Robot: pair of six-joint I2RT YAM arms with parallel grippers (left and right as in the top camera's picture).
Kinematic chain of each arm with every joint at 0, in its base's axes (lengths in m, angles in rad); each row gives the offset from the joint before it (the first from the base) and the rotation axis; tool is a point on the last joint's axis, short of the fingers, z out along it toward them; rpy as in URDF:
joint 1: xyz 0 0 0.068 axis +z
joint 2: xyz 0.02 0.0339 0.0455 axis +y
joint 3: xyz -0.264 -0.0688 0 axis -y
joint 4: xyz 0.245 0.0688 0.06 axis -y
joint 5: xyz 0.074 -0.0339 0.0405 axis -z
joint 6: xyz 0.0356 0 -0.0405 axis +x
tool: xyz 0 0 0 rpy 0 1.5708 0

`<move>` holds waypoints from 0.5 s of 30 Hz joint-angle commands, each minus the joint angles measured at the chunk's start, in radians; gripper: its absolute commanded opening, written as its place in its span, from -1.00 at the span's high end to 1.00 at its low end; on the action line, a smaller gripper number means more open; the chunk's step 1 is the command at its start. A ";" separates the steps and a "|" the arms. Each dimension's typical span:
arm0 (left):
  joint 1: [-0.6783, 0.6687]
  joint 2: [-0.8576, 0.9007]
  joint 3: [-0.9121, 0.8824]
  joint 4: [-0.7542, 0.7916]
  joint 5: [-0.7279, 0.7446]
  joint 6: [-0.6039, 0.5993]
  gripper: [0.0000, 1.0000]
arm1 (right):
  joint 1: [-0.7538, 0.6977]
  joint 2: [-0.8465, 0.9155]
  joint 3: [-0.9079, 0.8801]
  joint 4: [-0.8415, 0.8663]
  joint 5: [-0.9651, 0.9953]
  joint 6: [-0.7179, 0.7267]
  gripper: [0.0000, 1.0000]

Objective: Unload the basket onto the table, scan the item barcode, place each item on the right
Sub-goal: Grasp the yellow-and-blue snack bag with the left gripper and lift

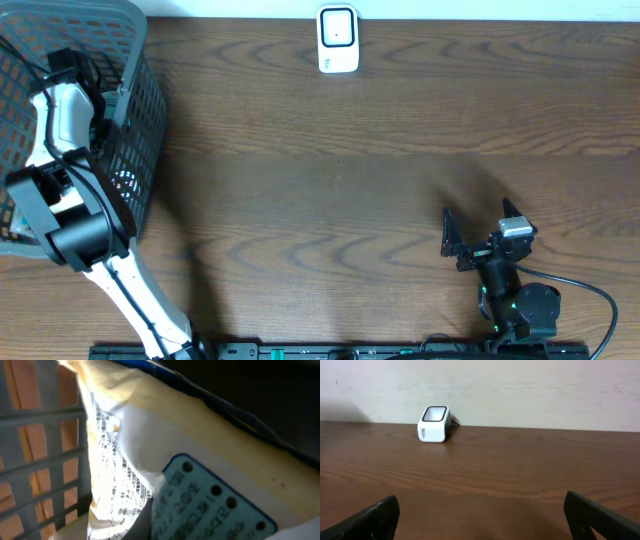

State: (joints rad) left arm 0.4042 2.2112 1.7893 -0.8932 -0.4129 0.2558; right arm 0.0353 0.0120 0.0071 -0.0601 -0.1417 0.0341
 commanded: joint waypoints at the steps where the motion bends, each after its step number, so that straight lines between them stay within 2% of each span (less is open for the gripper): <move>1: 0.005 -0.093 0.006 0.005 0.095 -0.094 0.87 | 0.006 -0.006 -0.002 -0.004 -0.006 0.006 -0.98; 6: 0.005 -0.272 0.012 0.081 0.314 -0.104 0.85 | 0.006 -0.006 -0.002 -0.004 -0.006 0.006 -0.99; 9: 0.005 -0.393 0.012 0.159 0.406 -0.174 0.86 | 0.006 -0.006 -0.002 -0.004 -0.006 0.006 -0.99; 15: 0.005 -0.558 0.012 0.233 0.429 -0.273 0.86 | 0.006 -0.006 -0.002 -0.004 -0.006 0.006 -0.99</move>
State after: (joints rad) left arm 0.4088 1.6840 1.7954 -0.6621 -0.0338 0.0544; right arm 0.0353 0.0120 0.0071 -0.0601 -0.1417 0.0341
